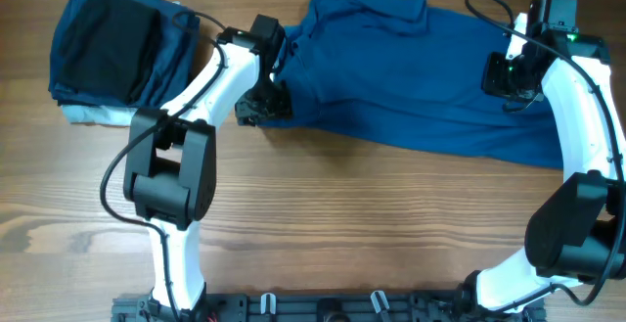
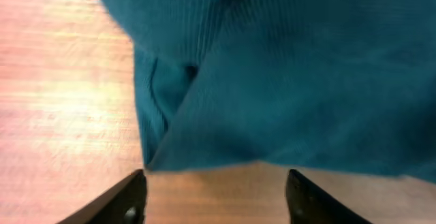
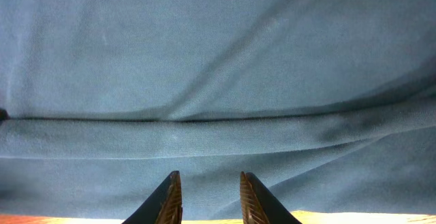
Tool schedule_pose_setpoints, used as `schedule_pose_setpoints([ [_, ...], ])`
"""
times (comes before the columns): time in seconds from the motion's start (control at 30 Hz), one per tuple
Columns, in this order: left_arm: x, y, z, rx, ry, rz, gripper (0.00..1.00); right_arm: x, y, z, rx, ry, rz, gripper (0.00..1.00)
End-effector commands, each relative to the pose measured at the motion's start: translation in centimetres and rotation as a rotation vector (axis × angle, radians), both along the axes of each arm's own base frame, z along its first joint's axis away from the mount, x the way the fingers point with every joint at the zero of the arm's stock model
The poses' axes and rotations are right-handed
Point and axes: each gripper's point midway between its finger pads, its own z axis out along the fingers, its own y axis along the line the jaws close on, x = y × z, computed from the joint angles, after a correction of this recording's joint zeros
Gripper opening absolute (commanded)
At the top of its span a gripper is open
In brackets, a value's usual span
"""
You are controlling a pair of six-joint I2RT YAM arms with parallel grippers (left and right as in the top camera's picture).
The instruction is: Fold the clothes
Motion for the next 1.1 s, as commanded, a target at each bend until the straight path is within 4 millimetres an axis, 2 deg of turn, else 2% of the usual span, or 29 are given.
schedule_pose_setpoints([
  [0.0,0.4,0.7,-2.2,0.03,0.0,-0.016,0.44,-0.2,-0.3,-0.4,-0.01,0.013,-0.024,0.25],
  [0.03,1.1,1.0,-2.2,0.051,-0.031,-0.016,0.26,-0.3,0.2,-0.4,0.009,0.017,0.004,0.17],
  [0.07,1.8,1.2,-2.1,0.065,-0.061,-0.015,0.12,-0.3,1.9,-0.4,0.081,0.008,0.105,0.15],
  [0.1,2.3,1.4,-2.0,0.073,-0.084,-0.012,0.04,-0.2,3.4,-0.2,0.146,-0.009,0.181,0.13],
  [0.17,3.3,1.7,-1.4,0.072,-0.127,-0.001,0.04,-0.2,6.2,0.4,0.236,-0.043,0.336,0.11],
  [0.27,4.7,2.1,-0.5,0.056,-0.184,0.02,0.04,-0.1,9.4,0.2,0.209,-0.048,0.509,0.12],
  [0.3,5.0,2.4,-0.4,0.054,-0.192,0.031,0.06,-0.3,11.2,-0.2,0.199,-0.041,0.597,0.16],
  [0.37,4.9,3.2,-0.4,0.058,-0.184,0.047,0.08,-0.2,14.0,-1.0,0.182,-0.043,0.721,0.25],
  [0.4,4.8,3.5,-0.4,0.06,-0.174,0.052,0.09,0.1,15.5,-1.6,0.156,-0.049,0.785,0.35],
  [0.5,3.4,2.7,-0.6,0.013,-0.11,0.051,0.14,0.8,18.9,-2.6,0.072,-0.069,0.906,0.53],
  [0.53,2.5,2.3,-0.6,-0.013,-0.074,0.049,0.17,1.1,20.7,-2.8,0.04,-0.093,0.957,0.61],
  [0.6,2.1,2.3,-0.6,-0.011,-0.058,0.049,0.21,1.6,22.9,-3.0,-0.031,-0.122,1.008,0.7],
  [0.73,0.9,2.7,-0.7,0.004,-0.005,0.081,0.25,1.9,25.1,-5.1,-0.089,-0.118,1.075,0.7],
  [0.83,0.8,3.1,-0.6,0.008,0.005,0.111,0.27,3.4,26.7,-7.5,-0.107,-0.145,1.063,0.7],
  [1.0,0.7,4.8,-1.1,0.013,0.022,0.18,0.23,5.0,28.4,-8.9,-0.09,-0.201,1.012,0.69],
  [1.07,0.2,5.2,-1.5,0.018,0.038,0.186,0.23,5.5,29.0,-9.1,-0.073,-0.223,0.977,0.64],
])
